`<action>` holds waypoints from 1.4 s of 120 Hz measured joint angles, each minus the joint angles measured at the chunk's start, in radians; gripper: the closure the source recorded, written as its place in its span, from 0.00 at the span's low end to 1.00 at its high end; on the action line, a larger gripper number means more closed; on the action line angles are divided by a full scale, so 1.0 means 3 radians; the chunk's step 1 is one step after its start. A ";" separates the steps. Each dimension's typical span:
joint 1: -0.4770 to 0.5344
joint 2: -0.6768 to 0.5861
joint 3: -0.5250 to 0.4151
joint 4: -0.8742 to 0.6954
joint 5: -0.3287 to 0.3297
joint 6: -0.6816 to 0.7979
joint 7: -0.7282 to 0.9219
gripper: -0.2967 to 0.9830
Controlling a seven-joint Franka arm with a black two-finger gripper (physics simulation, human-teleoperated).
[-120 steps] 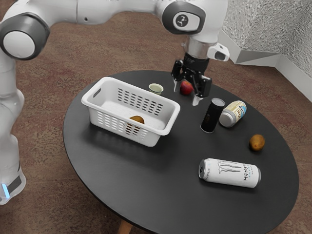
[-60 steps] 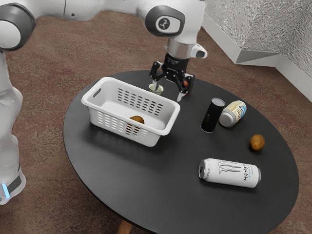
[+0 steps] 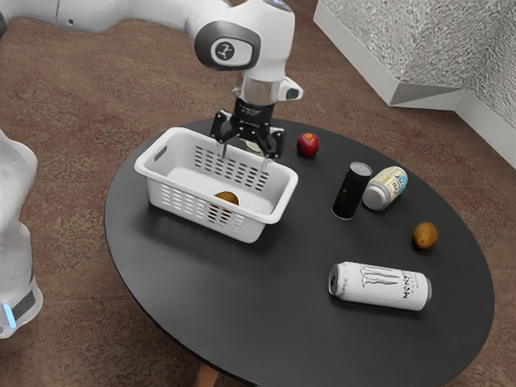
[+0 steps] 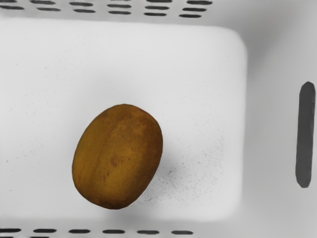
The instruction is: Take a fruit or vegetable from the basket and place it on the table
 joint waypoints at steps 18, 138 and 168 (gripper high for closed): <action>0.0033 0.0000 0.0006 -0.0126 0.0004 -0.0013 -0.0124 0.23; 0.0094 0.0038 -0.0104 -0.0496 0.0431 0.0089 -0.0131 0.23; 0.0095 0.0067 -0.0104 -0.0577 0.0441 0.0094 0.0081 0.23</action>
